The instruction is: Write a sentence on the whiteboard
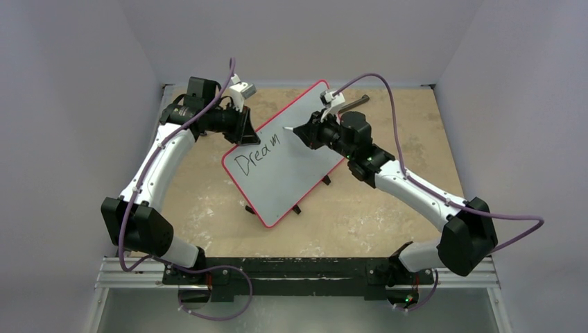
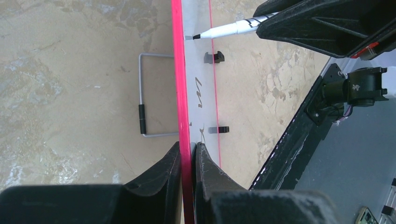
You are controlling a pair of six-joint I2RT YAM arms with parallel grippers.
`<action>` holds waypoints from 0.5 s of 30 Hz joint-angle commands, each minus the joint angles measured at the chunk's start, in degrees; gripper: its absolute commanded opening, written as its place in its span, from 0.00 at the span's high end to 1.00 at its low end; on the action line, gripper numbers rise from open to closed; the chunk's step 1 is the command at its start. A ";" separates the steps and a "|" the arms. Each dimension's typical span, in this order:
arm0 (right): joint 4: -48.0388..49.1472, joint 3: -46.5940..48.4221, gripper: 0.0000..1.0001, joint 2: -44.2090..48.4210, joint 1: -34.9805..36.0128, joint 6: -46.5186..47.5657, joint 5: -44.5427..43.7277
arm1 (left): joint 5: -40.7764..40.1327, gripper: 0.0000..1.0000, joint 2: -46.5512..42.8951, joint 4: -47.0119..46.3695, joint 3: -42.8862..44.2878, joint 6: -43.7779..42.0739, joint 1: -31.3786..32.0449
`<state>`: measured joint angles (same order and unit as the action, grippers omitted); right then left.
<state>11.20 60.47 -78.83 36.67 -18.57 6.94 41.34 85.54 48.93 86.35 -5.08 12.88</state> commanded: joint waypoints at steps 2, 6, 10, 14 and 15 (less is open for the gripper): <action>2.23 2.30 1.00 -0.66 -0.19 0.32 3.12 | 0.61 1.00 -2.51 -3.66 0.85 -2.66 0.39; 2.68 1.52 1.00 -0.89 -0.22 0.27 4.69 | 0.67 1.00 -2.51 -3.69 0.85 -2.65 0.39; 3.13 0.12 1.00 -0.98 -0.27 0.12 6.15 | 0.66 1.00 -2.48 -3.62 0.86 -2.66 0.39; 3.19 -1.19 1.00 -0.78 -0.27 0.00 6.59 | 0.58 1.00 -2.49 -3.58 0.84 -2.69 0.34; 3.23 -1.63 1.00 -0.60 -0.28 -0.08 6.59 | 0.56 1.00 -2.51 -3.58 0.90 -2.67 0.38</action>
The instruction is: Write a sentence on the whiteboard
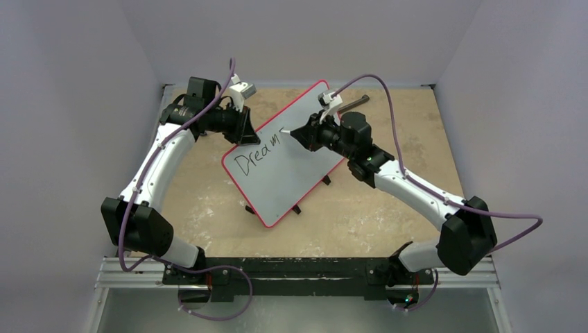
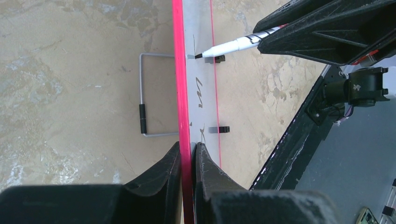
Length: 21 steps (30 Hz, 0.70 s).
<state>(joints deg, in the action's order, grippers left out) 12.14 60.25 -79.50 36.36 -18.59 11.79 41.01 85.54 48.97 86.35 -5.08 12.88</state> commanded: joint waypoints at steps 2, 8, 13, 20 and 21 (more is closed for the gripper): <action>2.44 -2.26 1.00 0.42 0.03 -0.36 1.56 | 0.89 1.00 -2.52 -3.62 0.85 -2.68 0.39; 1.57 -3.81 1.00 1.73 -0.01 -0.57 -1.58 | 0.87 1.00 -2.58 -3.62 0.91 -2.70 0.39; 0.08 -3.35 1.00 2.57 -0.30 -0.15 -4.74 | 0.82 1.00 -2.63 -3.62 0.84 -2.68 0.39; -0.96 -3.44 1.00 3.11 -1.40 -0.22 -5.81 | 0.90 1.00 -2.79 -3.62 0.86 -2.71 0.34; -0.97 -3.65 1.00 3.05 -1.38 -0.24 -5.62 | 0.95 1.00 -2.83 -3.62 0.91 -2.68 0.38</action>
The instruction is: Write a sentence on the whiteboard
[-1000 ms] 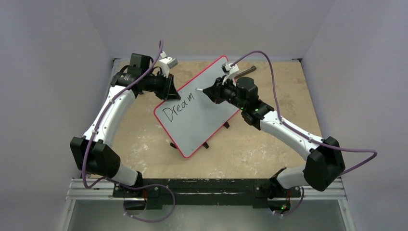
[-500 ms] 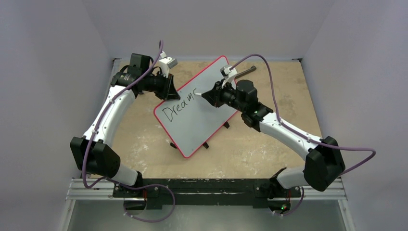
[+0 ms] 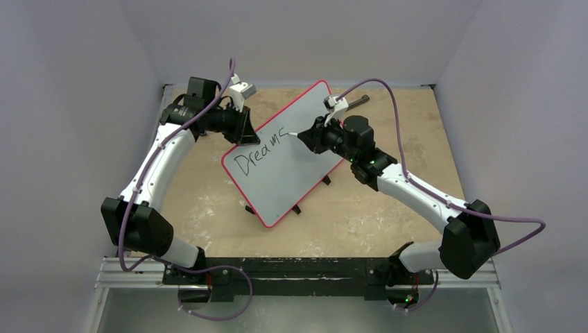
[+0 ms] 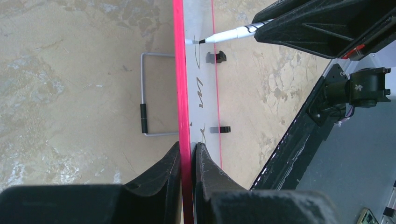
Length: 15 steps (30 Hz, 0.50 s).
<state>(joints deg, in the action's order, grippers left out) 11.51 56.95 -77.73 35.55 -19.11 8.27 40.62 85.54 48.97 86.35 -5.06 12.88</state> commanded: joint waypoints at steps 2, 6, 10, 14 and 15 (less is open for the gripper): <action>-0.39 -0.64 1.00 1.06 -0.59 0.29 -1.59 | 1.26 1.00 -2.81 -3.60 0.88 -2.76 0.39; -0.60 -1.28 1.00 0.99 -0.59 0.29 -0.84 | 1.20 1.00 -2.87 -3.57 0.91 -2.78 0.39; -0.98 -1.74 1.00 1.33 -0.63 0.48 -0.01 | 1.39 1.00 -2.91 -3.57 0.92 -2.68 0.39; -1.47 -1.80 1.00 1.36 -0.64 0.78 1.37 | 1.40 1.00 -3.00 -3.56 0.93 -2.67 0.39; -1.54 -1.84 1.00 1.36 -0.60 0.87 1.73 | 1.44 1.00 -2.97 -3.60 0.93 -2.71 0.34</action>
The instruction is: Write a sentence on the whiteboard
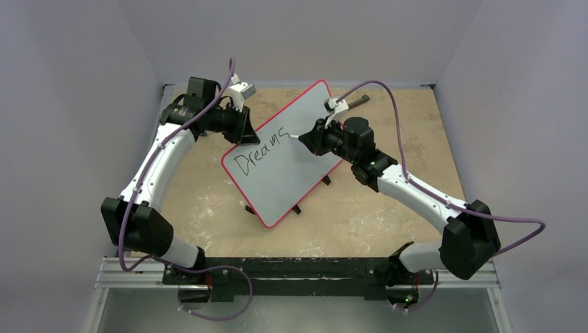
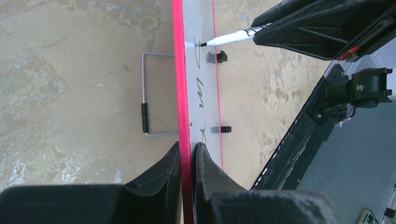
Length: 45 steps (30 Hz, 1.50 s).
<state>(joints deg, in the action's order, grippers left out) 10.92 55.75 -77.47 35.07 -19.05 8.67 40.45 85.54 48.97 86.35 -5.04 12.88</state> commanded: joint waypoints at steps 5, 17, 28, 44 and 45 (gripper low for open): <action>-0.52 -0.26 1.00 1.09 -0.09 0.96 3.60 | 1.65 1.00 -3.05 -3.62 0.93 -2.73 0.39; -0.28 2.14 1.00 1.19 -0.11 0.25 6.85 | 1.63 1.00 -3.32 -3.62 0.93 -2.71 0.39; -0.46 -0.53 1.00 10.17 -0.13 0.44 4.59 | 1.69 1.00 -3.45 -3.91 0.75 -2.52 0.34; 2.23 -8.41 1.00 12.96 4.03 5.11 15.46 | -2.96 1.00 -3.39 -4.98 -0.96 2.05 0.72; 1.80 -8.18 1.00 12.62 5.23 5.95 15.04 | -3.26 1.00 -3.15 -4.72 -1.00 2.12 0.74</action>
<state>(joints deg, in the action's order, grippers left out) 10.79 46.02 -64.64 36.80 -17.06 21.17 39.66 84.51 48.56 85.86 -3.25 13.30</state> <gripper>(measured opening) 0.096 0.106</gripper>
